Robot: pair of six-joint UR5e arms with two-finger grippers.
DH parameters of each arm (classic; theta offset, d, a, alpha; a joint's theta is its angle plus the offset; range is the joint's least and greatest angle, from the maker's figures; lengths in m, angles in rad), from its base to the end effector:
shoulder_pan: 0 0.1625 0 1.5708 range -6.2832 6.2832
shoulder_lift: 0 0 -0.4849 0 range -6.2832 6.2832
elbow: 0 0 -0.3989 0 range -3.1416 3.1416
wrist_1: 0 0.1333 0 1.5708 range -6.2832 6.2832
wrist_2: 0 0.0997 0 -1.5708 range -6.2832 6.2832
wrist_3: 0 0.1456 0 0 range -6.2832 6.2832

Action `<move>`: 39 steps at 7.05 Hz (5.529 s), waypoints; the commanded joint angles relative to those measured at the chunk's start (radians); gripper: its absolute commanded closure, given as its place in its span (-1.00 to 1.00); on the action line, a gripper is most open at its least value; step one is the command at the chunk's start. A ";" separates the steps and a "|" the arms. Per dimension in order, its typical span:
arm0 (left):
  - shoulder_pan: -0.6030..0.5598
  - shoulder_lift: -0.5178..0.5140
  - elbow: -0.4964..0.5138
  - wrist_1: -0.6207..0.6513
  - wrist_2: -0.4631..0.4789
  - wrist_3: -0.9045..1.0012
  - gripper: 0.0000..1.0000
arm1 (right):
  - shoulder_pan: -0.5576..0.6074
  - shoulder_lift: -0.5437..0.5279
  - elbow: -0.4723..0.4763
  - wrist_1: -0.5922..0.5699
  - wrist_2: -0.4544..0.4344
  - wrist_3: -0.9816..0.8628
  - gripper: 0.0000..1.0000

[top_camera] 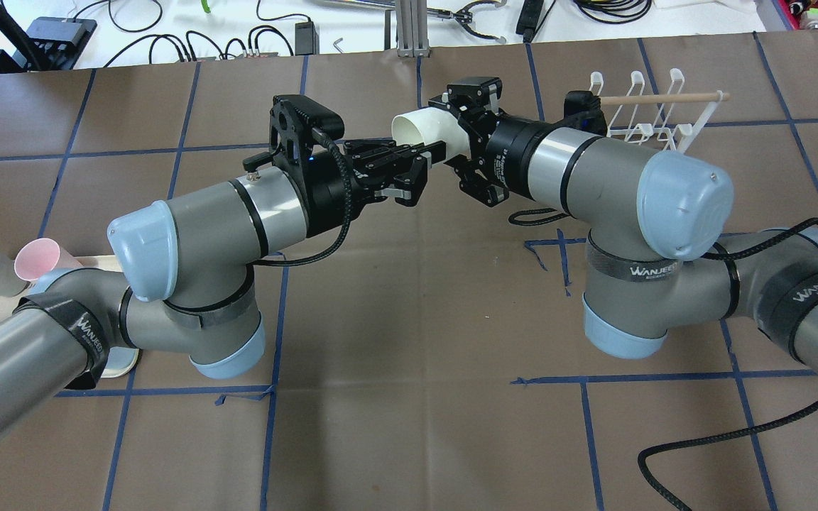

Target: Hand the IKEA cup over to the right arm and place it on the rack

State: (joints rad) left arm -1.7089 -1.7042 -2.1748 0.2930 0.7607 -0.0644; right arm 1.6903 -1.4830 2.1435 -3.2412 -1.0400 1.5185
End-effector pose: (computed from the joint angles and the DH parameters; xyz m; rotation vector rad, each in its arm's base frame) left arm -0.3044 -0.4557 0.4217 -0.6097 -1.9623 1.1600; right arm 0.2672 -0.4885 0.4184 1.0813 1.7621 -0.3659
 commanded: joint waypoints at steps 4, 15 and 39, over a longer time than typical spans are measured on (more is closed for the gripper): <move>0.002 0.005 0.007 -0.002 0.040 -0.002 -0.64 | 0.000 -0.002 -0.002 0.000 0.002 -0.001 0.31; 0.175 0.101 0.402 -1.211 0.591 -0.012 -0.95 | -0.081 0.116 -0.158 -0.018 -0.380 -0.695 0.82; 0.698 0.250 -0.081 -1.347 0.855 0.621 -0.97 | -0.219 0.528 -0.340 -0.431 -0.456 -1.538 -1.00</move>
State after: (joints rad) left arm -1.0090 -1.4436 -2.2023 -1.1222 1.6230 0.5542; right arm 1.4695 -0.9381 1.8060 -3.6732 -1.4995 -0.0199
